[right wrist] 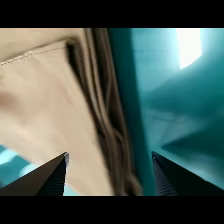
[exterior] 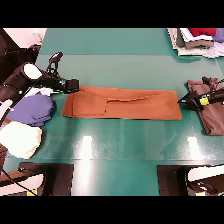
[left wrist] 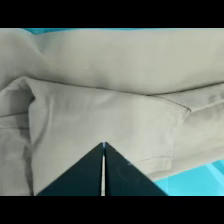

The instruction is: Fold the shirts.

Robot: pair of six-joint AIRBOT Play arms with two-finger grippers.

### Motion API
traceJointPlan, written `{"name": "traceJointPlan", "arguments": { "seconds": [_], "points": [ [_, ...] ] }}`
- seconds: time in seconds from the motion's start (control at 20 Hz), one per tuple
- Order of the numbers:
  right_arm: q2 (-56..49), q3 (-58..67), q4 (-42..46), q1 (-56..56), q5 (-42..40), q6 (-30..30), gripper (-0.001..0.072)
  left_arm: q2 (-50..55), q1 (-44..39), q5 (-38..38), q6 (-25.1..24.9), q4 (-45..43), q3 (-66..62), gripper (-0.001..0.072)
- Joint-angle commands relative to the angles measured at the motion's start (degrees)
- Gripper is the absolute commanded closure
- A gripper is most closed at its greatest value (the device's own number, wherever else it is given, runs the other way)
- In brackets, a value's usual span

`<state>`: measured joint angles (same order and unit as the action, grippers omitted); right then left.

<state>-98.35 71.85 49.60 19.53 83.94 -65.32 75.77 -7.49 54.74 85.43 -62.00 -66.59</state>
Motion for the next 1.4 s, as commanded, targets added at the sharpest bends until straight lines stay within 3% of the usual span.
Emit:
{"name": "traceJointPlan", "arguments": {
  "seconds": [0.0,0.15,0.25,0.3,0.45,0.8,1.05,1.35],
  "points": [
    [-3.61,-1.07,-3.72,-1.53,-0.20,2.47,0.0140,0.17,-0.04,0.22,-0.33,1.42,-0.07,0.0670],
    [-5.27,-1.07,-3.58,-4.92,0.07,2.89,0.0405,0.98,-0.04,0.24,-0.37,4.85,-0.07,0.0679],
    [-4.85,-1.07,-3.54,-6.12,0.37,4.17,0.0660,2.64,-0.04,0.46,-0.68,7.28,-0.33,0.0679],
    [-3.98,-1.07,-3.56,-6.21,0.52,4.33,0.0695,3.58,-0.04,0.79,-1.86,8.74,-0.72,0.0679],
    [1.55,-1.05,-3.56,-6.14,0.68,2.71,0.0698,7.04,-2.21,0.74,-3.74,11.78,-3.50,0.0680],
    [12.98,10.64,-3.58,-12.85,4.79,-10.01,0.0698,20.96,-17.68,-1.31,-5.38,11.41,-17.73,0.0680],
    [14.25,23.78,-3.61,-20.06,5.66,-16.72,0.0698,28.98,-25.73,-1.75,-5.27,11.43,-22.77,0.0680],
    [11.06,36.00,-3.58,-27.04,6.67,-20.22,0.0698,31.47,-28.61,-3.80,-4.79,11.76,-22.77,0.0680]
  ]
}}
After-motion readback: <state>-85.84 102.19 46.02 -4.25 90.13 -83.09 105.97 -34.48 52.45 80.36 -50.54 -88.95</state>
